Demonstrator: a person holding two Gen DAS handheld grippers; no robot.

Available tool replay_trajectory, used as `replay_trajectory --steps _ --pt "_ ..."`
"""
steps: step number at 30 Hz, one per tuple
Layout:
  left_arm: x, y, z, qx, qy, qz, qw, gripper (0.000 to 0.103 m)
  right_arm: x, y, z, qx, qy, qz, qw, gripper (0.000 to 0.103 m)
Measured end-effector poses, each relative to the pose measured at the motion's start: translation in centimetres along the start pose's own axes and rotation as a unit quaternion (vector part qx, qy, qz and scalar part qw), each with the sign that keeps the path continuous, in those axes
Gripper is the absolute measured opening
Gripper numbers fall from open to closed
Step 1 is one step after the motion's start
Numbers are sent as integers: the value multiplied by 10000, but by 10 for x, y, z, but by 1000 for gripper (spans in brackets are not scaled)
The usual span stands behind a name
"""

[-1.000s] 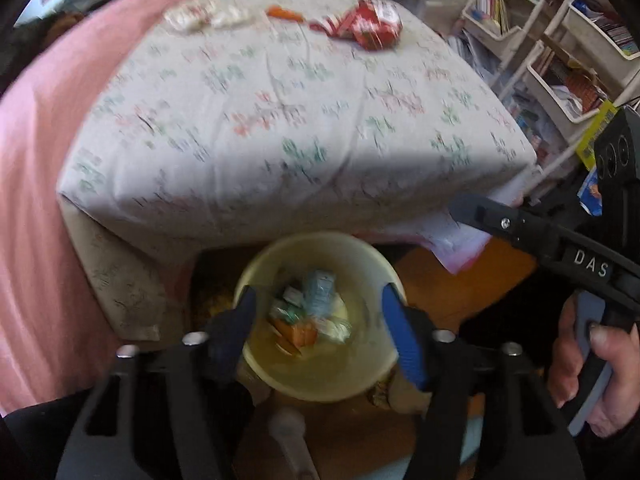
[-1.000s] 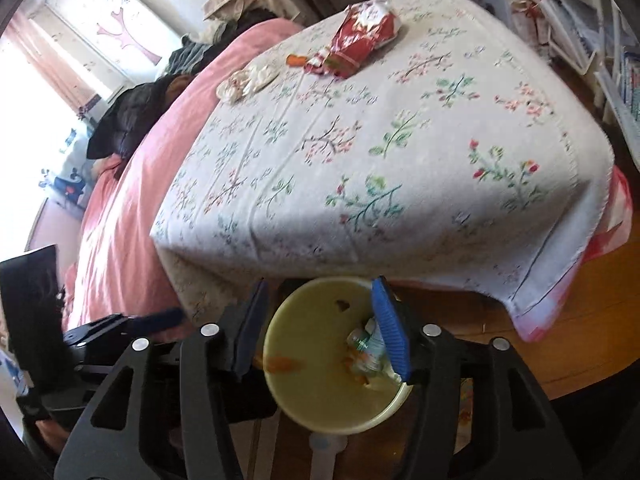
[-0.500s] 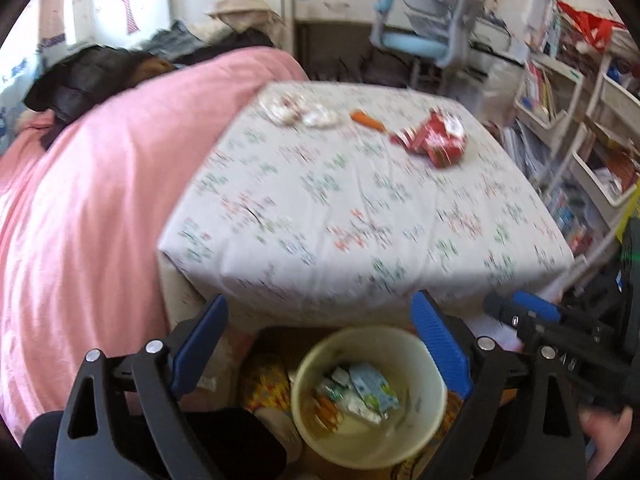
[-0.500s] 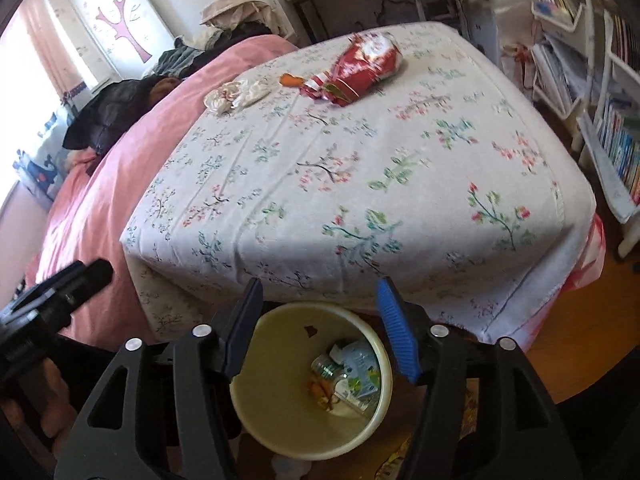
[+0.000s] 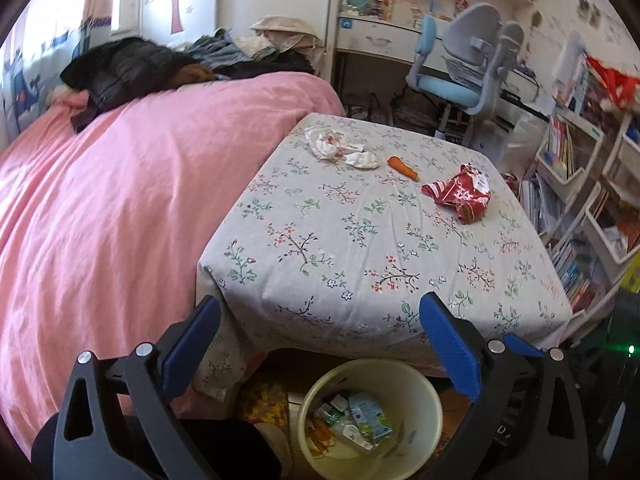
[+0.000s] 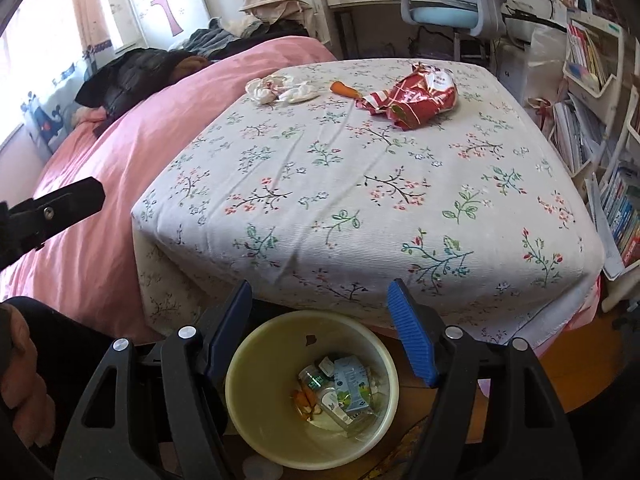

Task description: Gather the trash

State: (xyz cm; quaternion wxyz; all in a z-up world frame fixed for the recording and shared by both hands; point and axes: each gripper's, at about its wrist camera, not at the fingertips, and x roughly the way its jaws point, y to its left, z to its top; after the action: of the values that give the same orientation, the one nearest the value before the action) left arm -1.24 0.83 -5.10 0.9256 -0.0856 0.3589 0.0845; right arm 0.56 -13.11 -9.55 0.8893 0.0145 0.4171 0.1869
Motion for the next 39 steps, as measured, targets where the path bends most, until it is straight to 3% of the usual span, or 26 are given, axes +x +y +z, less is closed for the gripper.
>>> replay_trajectory --steps 5,12,22,26,39 --pt "1 9 -1 -237 83 -59 9997 95 -5 12 1 -198 101 -180 9996 76" --pt "2 16 -3 -447 184 -66 9988 95 -14 25 1 -519 71 -394 9978 78" --pt "12 12 -4 -283 349 93 9989 95 -7 19 1 -462 251 -539 9972 78" --pt "14 10 -6 -202 402 150 9989 95 -9 18 3 -446 225 -634 9967 84" --pt "15 5 -8 -25 390 278 9988 95 -18 14 5 -327 7 -410 9986 88"
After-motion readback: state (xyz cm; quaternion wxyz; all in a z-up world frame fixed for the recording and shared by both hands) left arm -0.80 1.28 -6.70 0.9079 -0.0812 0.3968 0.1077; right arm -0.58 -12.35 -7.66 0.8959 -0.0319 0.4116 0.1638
